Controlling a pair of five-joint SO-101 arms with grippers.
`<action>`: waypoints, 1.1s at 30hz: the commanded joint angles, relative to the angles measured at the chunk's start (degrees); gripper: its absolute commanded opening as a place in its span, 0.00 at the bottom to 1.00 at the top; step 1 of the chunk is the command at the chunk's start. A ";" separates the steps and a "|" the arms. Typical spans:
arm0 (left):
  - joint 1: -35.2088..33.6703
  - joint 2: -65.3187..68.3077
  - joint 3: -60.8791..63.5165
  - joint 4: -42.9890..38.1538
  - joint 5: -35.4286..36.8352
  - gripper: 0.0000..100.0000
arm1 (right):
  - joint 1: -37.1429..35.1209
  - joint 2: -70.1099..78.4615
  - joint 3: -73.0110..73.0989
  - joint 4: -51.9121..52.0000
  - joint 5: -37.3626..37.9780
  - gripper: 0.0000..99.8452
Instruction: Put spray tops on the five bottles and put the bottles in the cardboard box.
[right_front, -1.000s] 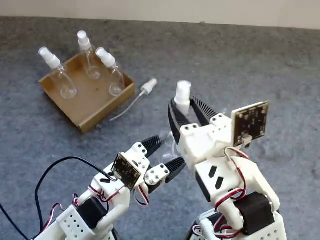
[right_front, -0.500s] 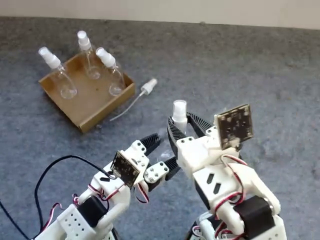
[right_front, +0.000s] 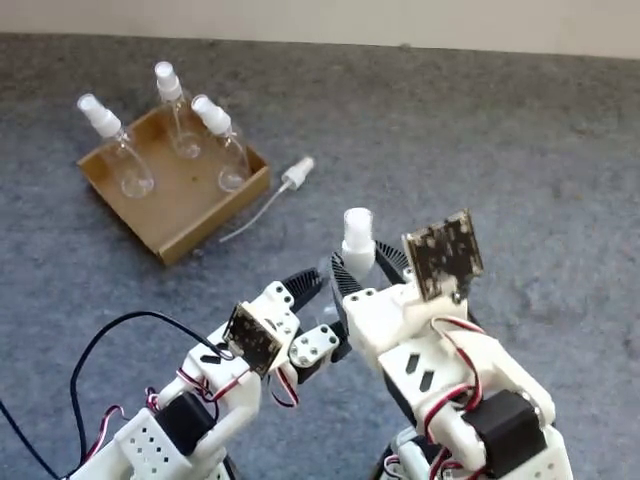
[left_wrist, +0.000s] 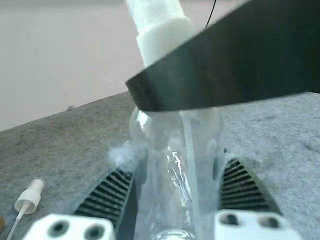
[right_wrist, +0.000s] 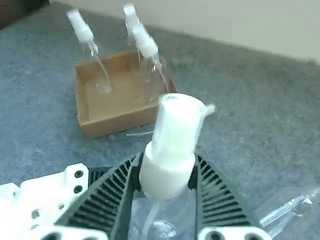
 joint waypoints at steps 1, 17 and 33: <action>-0.92 -1.10 0.48 -2.90 0.53 0.02 | -0.31 -0.04 -0.31 3.03 0.79 0.12; -6.02 -1.10 -1.80 -2.90 0.53 0.02 | -0.04 -9.10 -0.48 8.84 6.77 0.12; -8.66 -1.19 -2.95 -4.13 0.44 0.02 | 0.13 -14.64 8.57 8.40 14.86 0.10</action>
